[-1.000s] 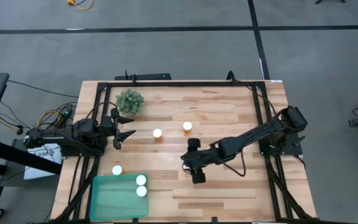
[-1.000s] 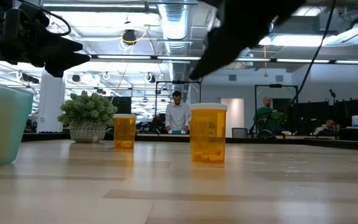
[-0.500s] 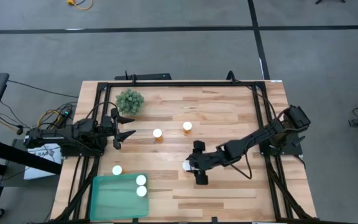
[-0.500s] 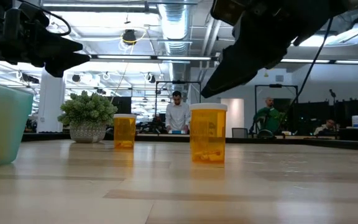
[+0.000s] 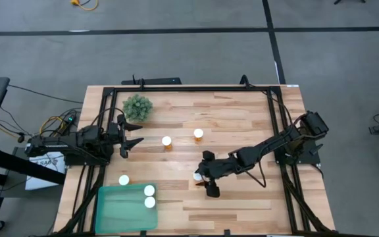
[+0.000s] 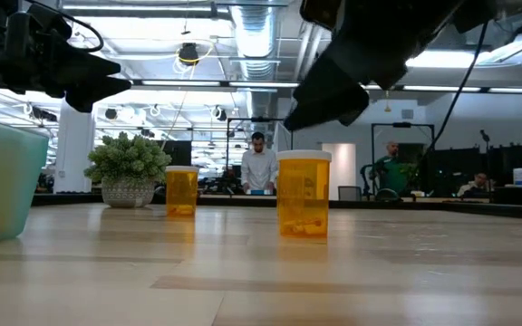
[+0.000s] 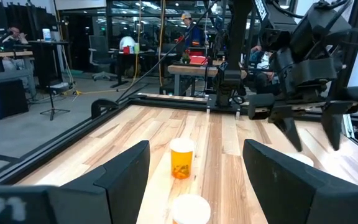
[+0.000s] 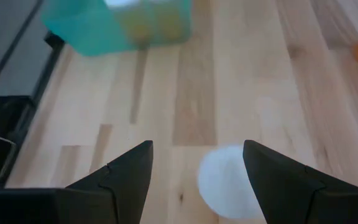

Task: Pick and place pill bottles into a basket
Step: Put the yellow pill bottle into the green bin

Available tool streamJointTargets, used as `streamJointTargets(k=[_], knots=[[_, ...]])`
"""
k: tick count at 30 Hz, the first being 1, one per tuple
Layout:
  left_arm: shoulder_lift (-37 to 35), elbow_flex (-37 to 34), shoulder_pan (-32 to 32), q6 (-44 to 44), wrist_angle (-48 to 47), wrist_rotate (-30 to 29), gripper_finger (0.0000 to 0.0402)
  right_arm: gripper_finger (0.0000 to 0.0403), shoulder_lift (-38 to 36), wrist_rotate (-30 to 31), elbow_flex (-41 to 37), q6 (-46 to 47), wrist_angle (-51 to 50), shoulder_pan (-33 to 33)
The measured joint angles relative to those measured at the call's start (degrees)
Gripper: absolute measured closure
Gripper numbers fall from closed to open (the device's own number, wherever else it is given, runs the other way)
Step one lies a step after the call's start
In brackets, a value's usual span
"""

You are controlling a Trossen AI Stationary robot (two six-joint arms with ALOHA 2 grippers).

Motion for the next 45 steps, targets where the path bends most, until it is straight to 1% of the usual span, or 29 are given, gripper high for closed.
streamJointTargets(k=[5,9,11,13,17,22,25,30,33,36,45], knots=[[0.01,-0.02,0.0,-0.29,0.0,0.0,0.0153,0.0158,0.0,-0.62,0.04,-0.87,7.37,-0.37],[0.0,-0.02,0.01,0.0,0.0,0.0,0.0153,0.0158,0.0,-2.55,0.07,-0.46,13.15,-1.1],[0.02,0.0,0.02,-0.33,0.0,0.0,0.0153,0.0158,0.02,-2.74,0.07,-0.22,17.96,-1.47],[0.02,-0.02,0.0,-0.26,0.0,0.0,0.0153,0.0158,0.02,-2.76,0.11,1.96,22.46,-2.11],[0.02,-0.02,0.01,-0.09,0.0,0.0,0.0153,0.0158,0.04,-2.99,0.13,1.68,27.86,-3.81],[0.01,0.0,0.0,0.0,0.0,0.0,0.0153,0.0159,0.04,-7.45,0.11,-1.13,26.53,-5.87],[0.02,-0.02,0.0,-0.2,0.0,0.0,0.0153,0.0158,0.07,-7.41,0.11,-3.63,23.61,-6.26],[0.01,-0.01,0.01,-0.09,0.0,0.0,0.0153,0.0158,0.09,-7.48,0.09,-4.04,22.25,-6.74],[0.0,-0.02,0.0,-0.18,0.0,0.0,0.0153,0.0158,0.09,-7.52,0.11,-6.48,20.37,-6.74],[0.02,-0.02,0.0,-0.19,0.0,0.0,0.0153,0.0158,0.09,-7.81,0.09,-7.0,18.33,-6.74],[0.0,-0.01,0.0,0.03,0.0,0.0,0.0153,0.0158,0.09,-7.26,0.09,-8.49,17.68,-7.55]])
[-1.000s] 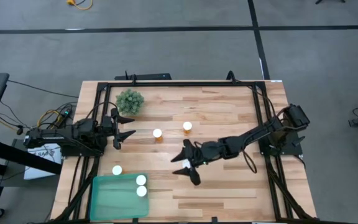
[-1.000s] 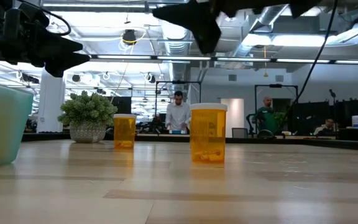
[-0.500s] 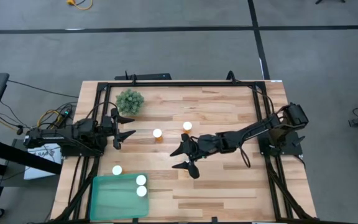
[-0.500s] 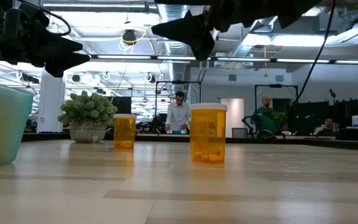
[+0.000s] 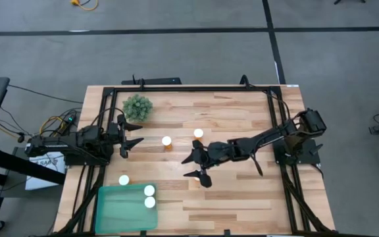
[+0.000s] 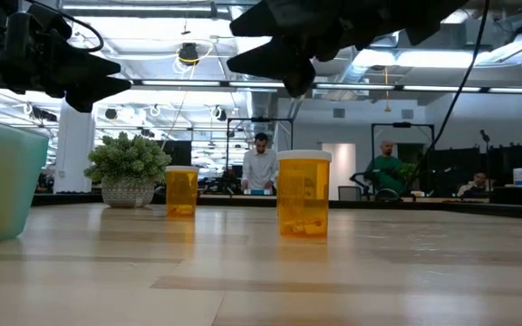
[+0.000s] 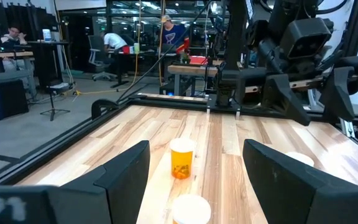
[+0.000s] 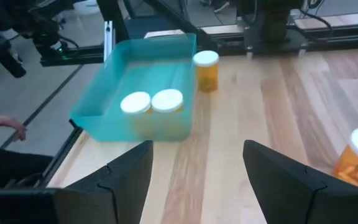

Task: Pick and place pill bottles into a basket
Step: Put the yellow pill bottle into the green bin

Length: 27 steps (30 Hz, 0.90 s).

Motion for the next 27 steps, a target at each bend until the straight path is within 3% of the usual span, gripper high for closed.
streamJointTargets(k=[10,13,22,27], knots=[[0.01,0.0,0.02,-0.37,0.0,0.0,0.0153,0.0169,0.0,0.02,0.0,-1.53,1.98,-0.49],[0.02,0.0,0.01,-0.07,0.0,0.0,0.0153,0.0199,0.0,0.0,0.0,-1.66,2.19,-0.48],[0.0,0.0,0.02,0.0,-0.02,0.0,0.0153,0.0343,-0.02,0.0,0.0,-3.04,2.65,-0.48],[0.02,0.01,0.0,-0.2,0.0,0.0,0.0153,0.035,-0.02,-0.22,0.0,-3.03,2.55,-0.48]])
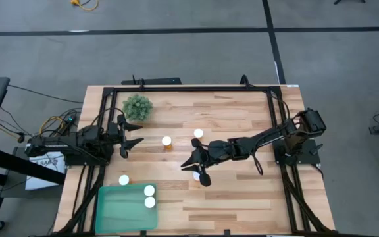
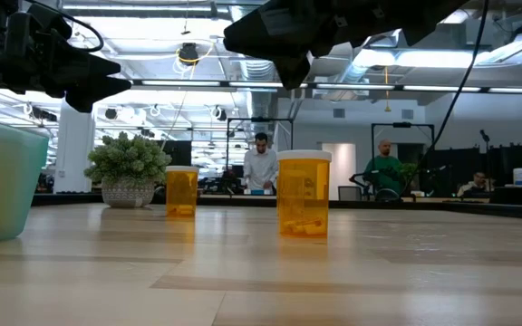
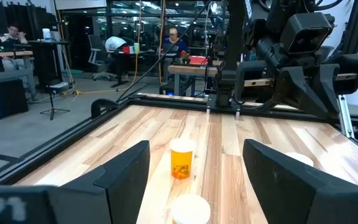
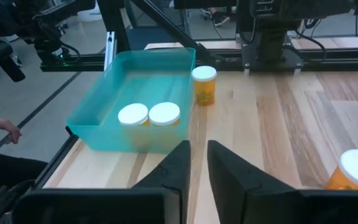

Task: Pick and place pill bottles into a basket
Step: Put the yellow pill bottle into the green bin

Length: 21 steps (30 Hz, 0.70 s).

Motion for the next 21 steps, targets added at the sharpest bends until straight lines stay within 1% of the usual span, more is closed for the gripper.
streamJointTargets(k=[2,5,10,15,18,21], knots=[[0.0,-0.01,-0.01,0.2,0.0,0.0,0.0153,0.0333,0.0,-0.01,0.0,0.01,-0.03,0.0],[-0.01,-0.02,0.01,-0.13,-0.01,0.0,0.0153,0.0294,0.0,-0.97,0.0,0.01,-0.24,-0.02],[-0.02,-0.02,0.0,0.17,0.0,0.0,0.0153,0.02,0.0,-1.55,0.02,0.75,-0.66,0.0],[-0.01,-0.02,0.01,0.09,-0.01,0.0,0.0153,0.0107,0.0,-1.53,0.0,0.97,-3.78,0.0],[0.0,-0.02,-0.01,0.03,0.0,0.0,0.0153,0.0064,0.0,-1.53,0.0,0.69,-6.21,0.0],[0.0,-0.02,-0.01,-0.09,0.0,0.0,0.0153,0.003,-0.03,-1.55,0.0,0.58,-9.36,0.04]])
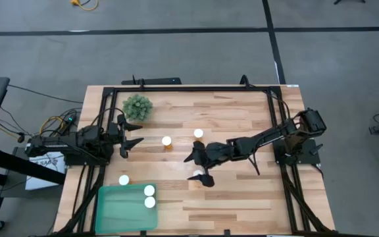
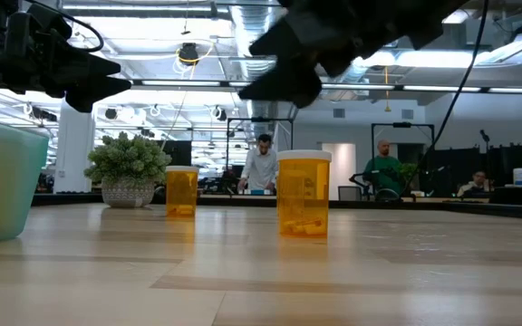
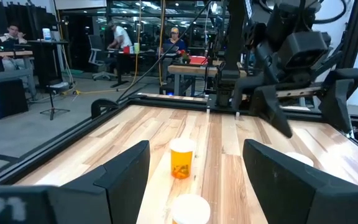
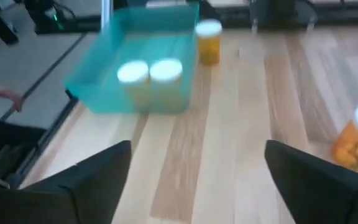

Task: Pick and place pill bottles into a basket
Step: Put the yellow pill bottle into the green bin

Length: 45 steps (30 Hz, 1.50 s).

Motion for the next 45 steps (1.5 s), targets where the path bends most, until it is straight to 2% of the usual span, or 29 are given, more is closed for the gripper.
streamJointTargets(k=[4,9,18,23,29,36,40,45], knots=[[0.0,0.01,0.0,0.14,0.0,0.0,0.0153,0.0006,-0.57,0.48,0.0,-0.02,-9.77,0.34],[0.0,0.02,0.02,0.29,0.0,0.0,0.0153,0.0009,-1.62,3.3,-0.11,1.44,-20.16,0.45],[-0.02,0.0,0.02,0.29,-0.02,0.0,0.0153,0.0024,-2.55,3.77,0.0,1.46,-22.42,1.93],[-0.01,0.01,0.02,0.18,-0.01,0.0,0.0153,0.0024,-0.53,5.05,-0.05,1.51,-22.7,4.28],[-0.02,0.0,0.0,0.06,-0.01,0.0,0.0153,0.0024,3.86,6.89,-0.03,1.93,-19.33,5.04],[-0.02,0.02,0.01,0.04,0.0,0.0,0.0153,0.0026,4.9,6.73,-0.07,2.06,-15.42,3.46],[-0.01,0.01,0.0,0.04,0.0,0.0,0.0153,0.0051,4.61,4.58,0.04,2.49,-14.9,3.1],[-0.02,0.01,0.0,0.3,0.0,0.0,0.0153,0.0116,4.66,3.85,0.01,2.54,-14.86,3.13]])
